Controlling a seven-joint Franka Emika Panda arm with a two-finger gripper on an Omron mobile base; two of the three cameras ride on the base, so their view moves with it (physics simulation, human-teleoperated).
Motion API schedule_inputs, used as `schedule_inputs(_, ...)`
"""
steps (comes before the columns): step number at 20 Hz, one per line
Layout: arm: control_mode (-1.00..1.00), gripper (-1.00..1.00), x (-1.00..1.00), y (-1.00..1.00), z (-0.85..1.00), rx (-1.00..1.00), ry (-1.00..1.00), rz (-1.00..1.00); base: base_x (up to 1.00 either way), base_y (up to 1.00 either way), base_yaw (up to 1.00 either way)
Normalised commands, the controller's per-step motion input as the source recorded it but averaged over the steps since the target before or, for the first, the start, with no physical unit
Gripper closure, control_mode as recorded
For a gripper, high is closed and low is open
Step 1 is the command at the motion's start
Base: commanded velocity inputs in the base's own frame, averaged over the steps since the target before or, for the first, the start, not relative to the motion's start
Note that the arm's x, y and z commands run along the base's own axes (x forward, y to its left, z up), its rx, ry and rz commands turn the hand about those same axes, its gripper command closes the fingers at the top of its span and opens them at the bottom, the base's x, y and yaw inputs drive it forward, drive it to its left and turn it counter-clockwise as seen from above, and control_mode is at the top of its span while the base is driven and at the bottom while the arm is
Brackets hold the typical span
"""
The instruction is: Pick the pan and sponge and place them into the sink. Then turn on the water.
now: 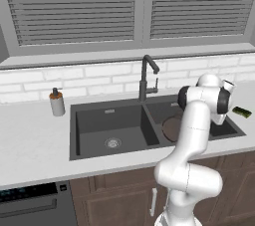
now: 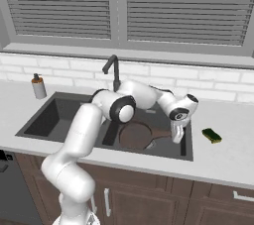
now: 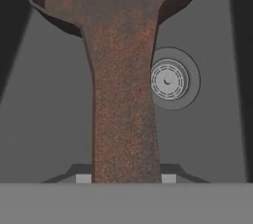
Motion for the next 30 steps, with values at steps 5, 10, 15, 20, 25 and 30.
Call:
schedule_inputs(5,-1.0,1.0,0.0,0.0,-0.42,-0.04,0.0,0.0,0.0,0.0,0.0)
schedule_inputs(10,-1.0,1.0,0.0,0.0,-0.35,-0.04,0.0,-0.01,0.0,0.0,0.0)
schedule_inputs(15,-1.0,1.0,0.04,0.0,-0.33,-0.03,0.0,-0.03,0.0,0.0,0.0)
schedule_inputs(20,-1.0,1.0,0.08,0.0,-0.32,-0.03,0.0,-0.05,0.0,0.0,0.0)
schedule_inputs(25,-1.0,1.0,0.13,0.0,-0.3,-0.04,0.0,-0.06,0.0,0.0,0.0)
schedule_inputs(30,-1.0,1.0,0.12,0.0,-0.38,-0.05,-0.01,-0.06,0.0,0.0,0.0)
